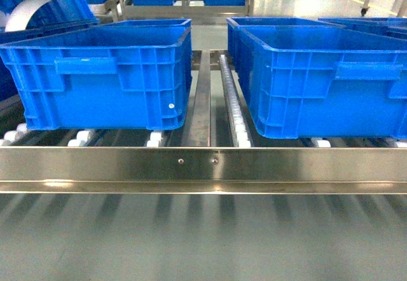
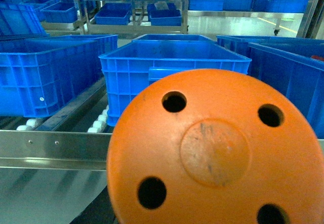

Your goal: Sort blue parts and orange caps into right shelf containers

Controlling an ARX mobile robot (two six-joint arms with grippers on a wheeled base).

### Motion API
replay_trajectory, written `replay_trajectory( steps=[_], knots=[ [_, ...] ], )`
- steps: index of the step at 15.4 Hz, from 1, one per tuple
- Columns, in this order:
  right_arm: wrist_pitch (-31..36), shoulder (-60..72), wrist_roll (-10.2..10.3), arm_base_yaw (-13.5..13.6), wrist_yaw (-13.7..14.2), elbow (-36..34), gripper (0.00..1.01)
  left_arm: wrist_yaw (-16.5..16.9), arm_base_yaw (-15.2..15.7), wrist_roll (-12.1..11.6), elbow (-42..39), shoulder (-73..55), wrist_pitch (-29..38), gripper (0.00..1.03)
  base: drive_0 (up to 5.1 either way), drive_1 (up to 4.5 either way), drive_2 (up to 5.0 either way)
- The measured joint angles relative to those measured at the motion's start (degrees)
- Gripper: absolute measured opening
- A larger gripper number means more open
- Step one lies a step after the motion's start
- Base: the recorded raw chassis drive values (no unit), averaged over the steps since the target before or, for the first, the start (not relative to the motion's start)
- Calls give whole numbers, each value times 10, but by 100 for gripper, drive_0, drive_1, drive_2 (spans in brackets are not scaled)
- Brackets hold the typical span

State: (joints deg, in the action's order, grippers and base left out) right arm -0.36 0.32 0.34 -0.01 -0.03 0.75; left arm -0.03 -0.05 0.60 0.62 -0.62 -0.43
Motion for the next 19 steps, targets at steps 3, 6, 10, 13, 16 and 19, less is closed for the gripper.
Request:
replay_trajectory(
  steps=[3,6,10,13,16,19],
  knots=[
    [1,0,0,0,0,0,45,0,0,0,0,0,0,42,5,435,-425],
    [0,0,0,0,0,0,45,0,0,0,0,0,0,42,-12,418,-442],
    [0,0,0,0,0,0,45,0,0,0,0,0,0,42,-12,418,-441],
    [0,0,0,0,0,0,45,0,0,0,0,0,0,42,-1,428,-430],
    [0,0,0,0,0,0,45,0,0,0,0,0,0,42,-2,427,-431],
    [0,0,0,0,0,0,45,0,0,0,0,0,-1,42,-1,142,-144]
  ],
)
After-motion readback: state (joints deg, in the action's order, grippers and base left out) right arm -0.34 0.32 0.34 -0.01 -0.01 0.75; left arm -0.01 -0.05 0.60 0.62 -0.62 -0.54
